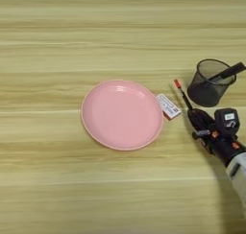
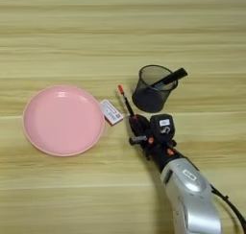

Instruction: Move the objects on the table

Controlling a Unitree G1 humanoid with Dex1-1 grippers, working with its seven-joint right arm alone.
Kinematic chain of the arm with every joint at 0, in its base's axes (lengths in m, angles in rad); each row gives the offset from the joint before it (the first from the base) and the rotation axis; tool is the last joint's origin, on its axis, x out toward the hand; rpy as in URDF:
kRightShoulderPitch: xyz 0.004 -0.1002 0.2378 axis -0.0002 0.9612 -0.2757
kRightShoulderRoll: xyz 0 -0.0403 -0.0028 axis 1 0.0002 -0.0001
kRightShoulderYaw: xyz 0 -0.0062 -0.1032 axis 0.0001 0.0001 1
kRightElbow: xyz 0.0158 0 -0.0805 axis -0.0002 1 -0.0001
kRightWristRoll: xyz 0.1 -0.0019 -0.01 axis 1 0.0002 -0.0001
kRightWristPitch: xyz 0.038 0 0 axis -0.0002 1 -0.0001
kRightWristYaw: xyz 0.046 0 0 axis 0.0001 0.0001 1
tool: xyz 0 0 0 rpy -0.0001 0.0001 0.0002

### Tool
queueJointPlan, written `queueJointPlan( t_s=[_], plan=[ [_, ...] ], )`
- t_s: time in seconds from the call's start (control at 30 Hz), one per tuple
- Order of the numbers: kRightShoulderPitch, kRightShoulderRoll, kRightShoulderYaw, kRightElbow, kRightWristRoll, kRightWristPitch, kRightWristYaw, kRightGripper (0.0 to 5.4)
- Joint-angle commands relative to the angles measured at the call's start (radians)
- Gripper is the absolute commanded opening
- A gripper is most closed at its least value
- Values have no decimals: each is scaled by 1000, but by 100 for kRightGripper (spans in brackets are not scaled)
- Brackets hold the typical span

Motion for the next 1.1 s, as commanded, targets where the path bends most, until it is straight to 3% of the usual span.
queueJointPlan(
  t_s=[0.03,0.5,1.1],
  plan=[
    [-53,-36,-14,-79,10,-28,4,74],
    [-51,-10,149,-210,-4,38,56,74],
    [-42,22,280,-222,-16,71,78,74]
  ],
)
